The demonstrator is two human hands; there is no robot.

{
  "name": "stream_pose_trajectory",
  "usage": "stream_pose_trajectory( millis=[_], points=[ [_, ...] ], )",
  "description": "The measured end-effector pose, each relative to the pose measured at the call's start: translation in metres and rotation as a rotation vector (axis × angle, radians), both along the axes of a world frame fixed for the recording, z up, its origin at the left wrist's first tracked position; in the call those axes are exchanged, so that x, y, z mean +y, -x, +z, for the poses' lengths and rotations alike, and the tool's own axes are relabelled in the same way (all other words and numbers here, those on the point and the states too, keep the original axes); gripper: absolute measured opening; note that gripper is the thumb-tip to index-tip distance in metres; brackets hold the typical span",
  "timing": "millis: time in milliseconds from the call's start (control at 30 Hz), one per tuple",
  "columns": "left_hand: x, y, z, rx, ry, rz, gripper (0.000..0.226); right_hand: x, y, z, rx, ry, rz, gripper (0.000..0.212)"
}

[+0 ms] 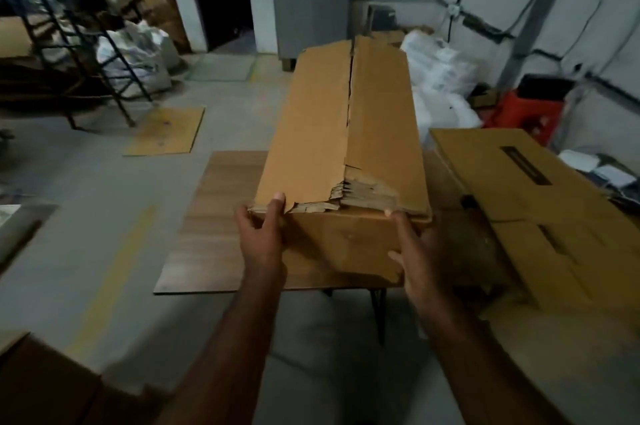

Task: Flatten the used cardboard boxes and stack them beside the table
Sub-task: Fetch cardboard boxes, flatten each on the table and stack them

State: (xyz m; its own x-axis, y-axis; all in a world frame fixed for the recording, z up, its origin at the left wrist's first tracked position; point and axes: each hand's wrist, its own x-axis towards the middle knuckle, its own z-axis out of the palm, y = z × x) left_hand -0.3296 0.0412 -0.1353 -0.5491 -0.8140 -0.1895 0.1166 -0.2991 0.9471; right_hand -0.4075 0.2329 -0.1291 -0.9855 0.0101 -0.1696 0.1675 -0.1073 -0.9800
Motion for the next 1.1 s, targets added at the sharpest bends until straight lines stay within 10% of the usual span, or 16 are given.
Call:
stream_pose_trajectory(
  millis=[133, 833, 1100],
  points=[
    [0.016, 0.018, -0.029, -0.052, -0.063, -0.062, 0.034, 0.023, 0.020, -0.029, -0.053, -0.068, 0.010, 0.060],
    [0.040, 0.059, -0.062, -0.150, -0.140, -0.157, 0.040, 0.058, 0.088, -0.081, -0.250, -0.009, 0.137, 0.059],
    [0.035, 0.059, -0.084, -0.057, -0.417, -0.239, 0.044, 0.037, 0.103, 0.003, 0.215, -0.673, 0.287, 0.077]
  ],
)
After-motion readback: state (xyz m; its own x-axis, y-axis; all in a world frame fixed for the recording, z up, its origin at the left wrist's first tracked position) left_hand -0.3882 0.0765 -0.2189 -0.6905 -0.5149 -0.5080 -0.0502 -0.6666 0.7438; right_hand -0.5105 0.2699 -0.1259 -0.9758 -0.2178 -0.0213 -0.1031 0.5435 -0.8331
